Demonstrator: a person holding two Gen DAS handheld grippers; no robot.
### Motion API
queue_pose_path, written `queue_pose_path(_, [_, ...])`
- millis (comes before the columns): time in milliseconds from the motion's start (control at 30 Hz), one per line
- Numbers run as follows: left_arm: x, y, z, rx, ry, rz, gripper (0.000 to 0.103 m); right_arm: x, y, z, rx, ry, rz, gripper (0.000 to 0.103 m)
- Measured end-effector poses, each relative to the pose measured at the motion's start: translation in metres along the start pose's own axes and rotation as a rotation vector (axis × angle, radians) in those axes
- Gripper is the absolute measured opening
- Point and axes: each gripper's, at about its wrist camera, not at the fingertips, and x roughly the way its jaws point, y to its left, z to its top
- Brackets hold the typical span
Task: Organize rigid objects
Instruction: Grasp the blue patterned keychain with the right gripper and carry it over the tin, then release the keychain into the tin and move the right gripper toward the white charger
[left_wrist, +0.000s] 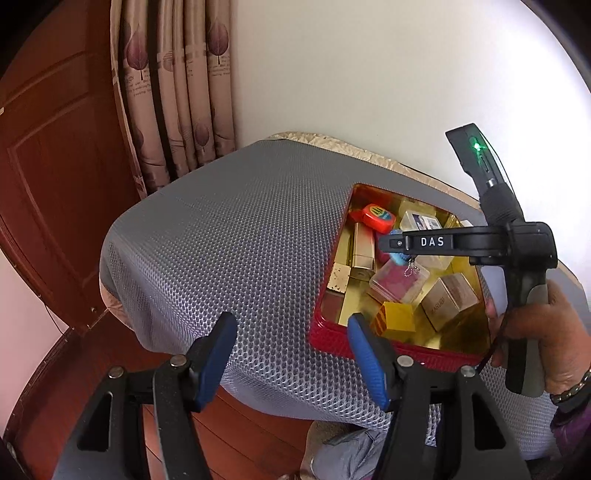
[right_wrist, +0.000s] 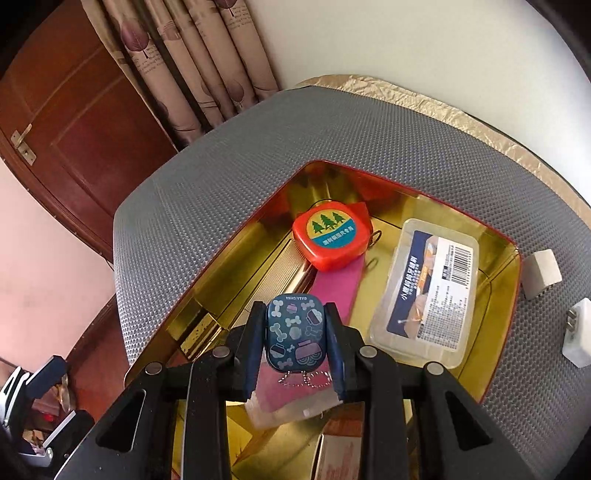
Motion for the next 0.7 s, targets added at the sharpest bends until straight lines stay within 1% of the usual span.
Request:
queue_pose_path(33, [0.0, 0.0, 0.0, 0.001, 0.0, 0.002, 0.064, 0.0, 0.001, 0.0, 0.0, -0.005, 0.0, 0.032])
queue_pose_path(100, [0.001, -0.001, -0.001, 0.004, 0.005, 0.001, 0.064, -0.001, 0.002, 0.001, 0.006, -0.009, 0.002, 0.037])
queue_pose_path(167, [0.002, -0.001, 0.0, 0.011, 0.008, 0.005, 0.064, -0.004, 0.002, 0.001, 0.011, -0.022, -0.003, 0.056])
queue_pose_path(300, [0.001, -0.004, -0.001, 0.026, 0.003, 0.017, 0.064, -0.029, -0.001, -0.002, 0.029, -0.103, -0.019, 0.058])
queue_pose_path(400, [0.0, -0.006, -0.002, 0.04, -0.007, 0.023, 0.064, -0.052, -0.011, -0.01, 0.057, -0.16, -0.051, 0.066])
queue_pose_path(467, [-0.003, -0.009, -0.003, 0.055, -0.016, 0.027, 0.064, -0.074, -0.03, -0.028, 0.09, -0.215, -0.144, 0.077])
queue_pose_path(533, [-0.005, -0.013, -0.004, 0.074, -0.026, 0.029, 0.064, -0.092, -0.056, -0.05, 0.149, -0.247, -0.202, 0.082])
queue_pose_path(567, [-0.006, -0.016, -0.005, 0.086, -0.031, 0.026, 0.064, -0.1, -0.077, -0.066, 0.192, -0.249, -0.25, 0.083])
queue_pose_path(600, [-0.007, -0.018, -0.005, 0.097, -0.034, 0.024, 0.064, -0.104, -0.091, -0.075, 0.215, -0.242, -0.289, 0.083])
queue_pose_path(633, [-0.008, -0.022, -0.006, 0.111, -0.039, 0.022, 0.064, -0.109, -0.114, -0.091, 0.249, -0.217, -0.342, 0.083])
queue_pose_path(700, [-0.013, -0.029, -0.007, 0.14, -0.057, -0.005, 0.064, -0.119, -0.154, -0.118, 0.318, -0.184, -0.433, 0.083])
